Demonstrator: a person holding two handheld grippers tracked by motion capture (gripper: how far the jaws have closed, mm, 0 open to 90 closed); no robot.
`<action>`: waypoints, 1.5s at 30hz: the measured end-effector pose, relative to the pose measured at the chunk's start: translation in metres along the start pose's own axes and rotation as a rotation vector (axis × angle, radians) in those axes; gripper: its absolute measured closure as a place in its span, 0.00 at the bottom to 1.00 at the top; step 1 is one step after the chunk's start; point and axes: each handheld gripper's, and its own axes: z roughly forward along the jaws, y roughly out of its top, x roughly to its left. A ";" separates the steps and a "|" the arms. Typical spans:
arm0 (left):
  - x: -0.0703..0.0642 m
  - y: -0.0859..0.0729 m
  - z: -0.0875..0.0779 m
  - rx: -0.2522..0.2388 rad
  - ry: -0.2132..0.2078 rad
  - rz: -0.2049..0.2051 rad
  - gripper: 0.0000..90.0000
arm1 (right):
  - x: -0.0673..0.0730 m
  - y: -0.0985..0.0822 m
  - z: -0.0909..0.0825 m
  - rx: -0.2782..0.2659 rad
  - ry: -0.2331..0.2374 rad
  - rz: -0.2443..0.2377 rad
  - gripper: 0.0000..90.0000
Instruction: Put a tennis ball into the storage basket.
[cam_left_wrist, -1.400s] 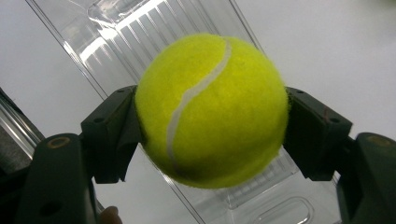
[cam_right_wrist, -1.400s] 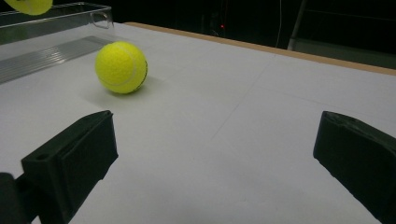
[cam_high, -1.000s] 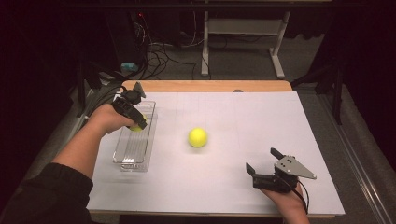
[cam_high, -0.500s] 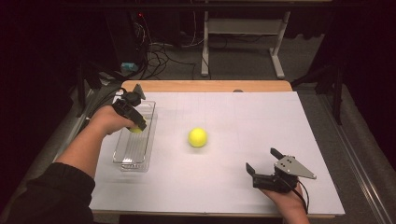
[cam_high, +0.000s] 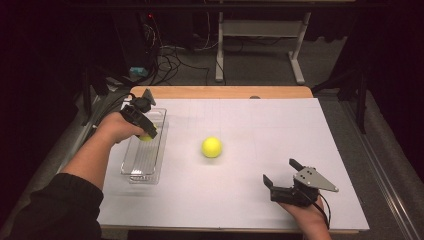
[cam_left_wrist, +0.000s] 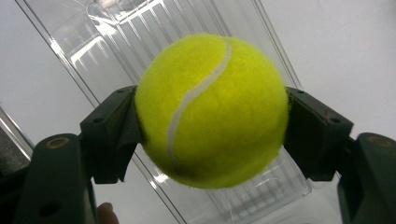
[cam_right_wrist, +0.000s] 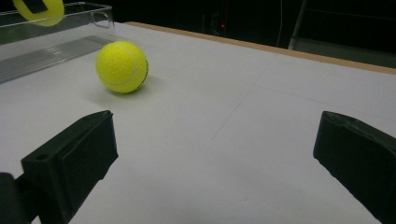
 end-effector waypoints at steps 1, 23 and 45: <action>0.000 0.000 -0.001 0.002 0.001 0.002 0.29 | 0.000 0.000 0.000 0.001 -0.002 -0.001 0.00; -0.003 -0.003 -0.009 0.000 0.003 0.003 0.00 | 0.001 0.000 0.000 0.004 0.000 -0.004 0.00; -0.011 -0.006 -0.015 -0.009 -0.005 0.006 0.01 | 0.001 0.000 0.000 0.005 -0.003 -0.005 0.00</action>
